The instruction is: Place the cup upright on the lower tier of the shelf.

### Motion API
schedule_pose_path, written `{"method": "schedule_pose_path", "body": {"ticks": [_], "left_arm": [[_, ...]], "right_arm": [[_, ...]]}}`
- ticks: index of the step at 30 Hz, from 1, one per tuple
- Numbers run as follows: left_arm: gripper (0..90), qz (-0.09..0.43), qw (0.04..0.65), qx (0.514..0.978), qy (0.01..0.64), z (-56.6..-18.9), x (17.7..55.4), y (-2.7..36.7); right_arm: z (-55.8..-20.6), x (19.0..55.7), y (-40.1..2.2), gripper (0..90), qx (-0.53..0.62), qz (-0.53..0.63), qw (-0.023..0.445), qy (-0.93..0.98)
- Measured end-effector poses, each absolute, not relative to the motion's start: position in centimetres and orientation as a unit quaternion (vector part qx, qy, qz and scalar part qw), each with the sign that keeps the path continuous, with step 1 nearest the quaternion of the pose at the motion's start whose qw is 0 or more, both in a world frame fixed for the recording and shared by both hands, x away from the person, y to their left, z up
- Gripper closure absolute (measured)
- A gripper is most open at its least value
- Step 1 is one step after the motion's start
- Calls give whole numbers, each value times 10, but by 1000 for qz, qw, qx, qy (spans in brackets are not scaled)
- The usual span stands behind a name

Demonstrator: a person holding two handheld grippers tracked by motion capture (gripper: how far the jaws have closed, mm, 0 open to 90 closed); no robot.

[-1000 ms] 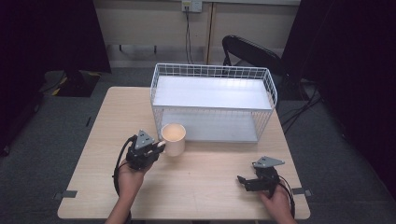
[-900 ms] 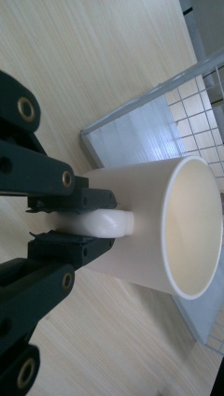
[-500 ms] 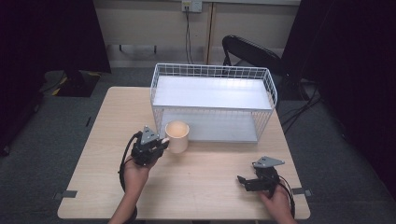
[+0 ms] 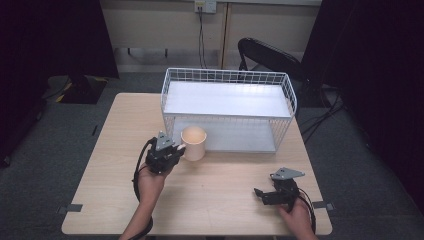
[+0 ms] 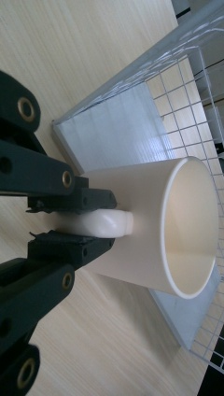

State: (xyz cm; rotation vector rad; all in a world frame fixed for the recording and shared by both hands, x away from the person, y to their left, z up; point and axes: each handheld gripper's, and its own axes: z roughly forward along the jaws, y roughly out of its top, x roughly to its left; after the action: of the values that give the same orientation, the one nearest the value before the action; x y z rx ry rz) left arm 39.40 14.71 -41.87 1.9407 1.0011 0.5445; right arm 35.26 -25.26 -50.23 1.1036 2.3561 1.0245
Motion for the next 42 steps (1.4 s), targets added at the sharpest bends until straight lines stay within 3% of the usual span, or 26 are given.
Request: {"method": "schedule_pose_path", "body": {"ticks": [42], "left_arm": [[806, 235, 438, 759, 421, -432, 422, 114]], "right_arm": [[-502, 352, -253, 128, 389, 361, 172, 830]]}}
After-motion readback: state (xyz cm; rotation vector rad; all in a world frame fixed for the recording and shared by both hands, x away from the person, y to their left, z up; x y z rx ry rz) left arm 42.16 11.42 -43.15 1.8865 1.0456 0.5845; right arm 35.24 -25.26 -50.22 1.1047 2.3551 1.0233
